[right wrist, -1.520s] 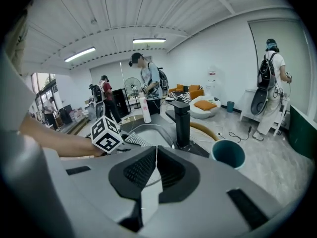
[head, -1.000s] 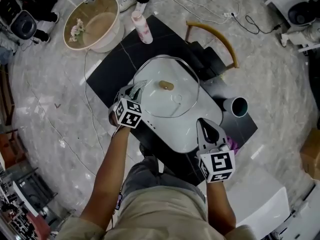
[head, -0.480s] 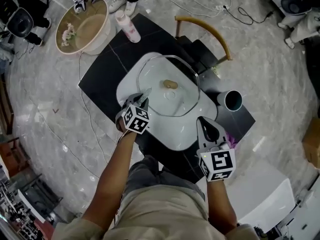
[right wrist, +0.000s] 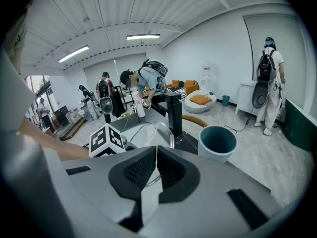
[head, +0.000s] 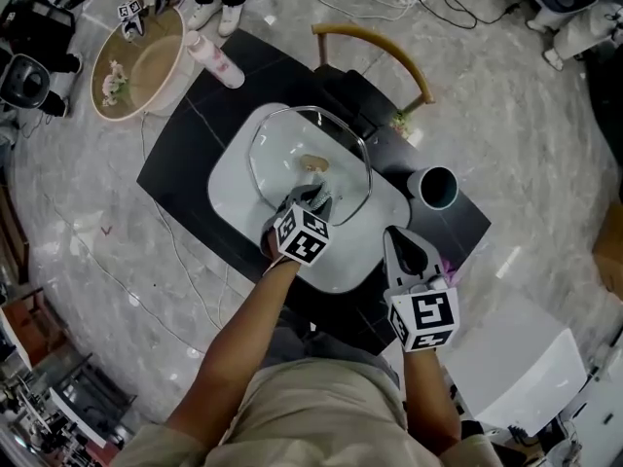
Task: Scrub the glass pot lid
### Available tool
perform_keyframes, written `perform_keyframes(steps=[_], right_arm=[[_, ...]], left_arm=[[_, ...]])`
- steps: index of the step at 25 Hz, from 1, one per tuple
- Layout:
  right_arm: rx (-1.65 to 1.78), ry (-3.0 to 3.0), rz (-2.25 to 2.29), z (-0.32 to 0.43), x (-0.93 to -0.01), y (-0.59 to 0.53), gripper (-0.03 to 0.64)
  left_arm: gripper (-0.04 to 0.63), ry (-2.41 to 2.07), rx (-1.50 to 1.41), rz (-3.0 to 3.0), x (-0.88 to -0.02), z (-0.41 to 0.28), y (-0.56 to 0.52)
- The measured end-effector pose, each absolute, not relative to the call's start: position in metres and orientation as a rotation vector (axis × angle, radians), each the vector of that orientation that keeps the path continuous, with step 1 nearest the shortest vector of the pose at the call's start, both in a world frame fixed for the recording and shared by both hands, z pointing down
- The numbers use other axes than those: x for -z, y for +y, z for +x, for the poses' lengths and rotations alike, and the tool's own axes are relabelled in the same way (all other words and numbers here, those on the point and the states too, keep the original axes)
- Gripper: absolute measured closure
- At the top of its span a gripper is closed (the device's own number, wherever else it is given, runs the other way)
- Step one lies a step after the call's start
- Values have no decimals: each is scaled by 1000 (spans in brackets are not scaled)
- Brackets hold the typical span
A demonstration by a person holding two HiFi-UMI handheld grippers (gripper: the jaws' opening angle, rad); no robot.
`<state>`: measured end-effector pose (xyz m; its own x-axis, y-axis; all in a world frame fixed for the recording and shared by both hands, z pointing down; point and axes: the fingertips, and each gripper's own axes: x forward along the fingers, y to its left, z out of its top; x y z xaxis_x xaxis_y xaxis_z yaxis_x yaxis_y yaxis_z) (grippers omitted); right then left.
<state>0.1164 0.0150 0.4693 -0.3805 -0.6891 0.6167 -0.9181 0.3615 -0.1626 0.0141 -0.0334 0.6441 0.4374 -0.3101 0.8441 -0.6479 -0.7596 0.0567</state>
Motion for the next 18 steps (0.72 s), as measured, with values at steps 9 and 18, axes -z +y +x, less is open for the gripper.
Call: perform_keyframes(steps=[9,18], right_arm=[[-687,-2186,1392,111,-471,5,592],[-682,-2190,1380,101,-469,1,592]], left_arm=[[505,-601,-1140,2517,-604,105,-21],[505,-575,-1118,2519,-601,97,-19]])
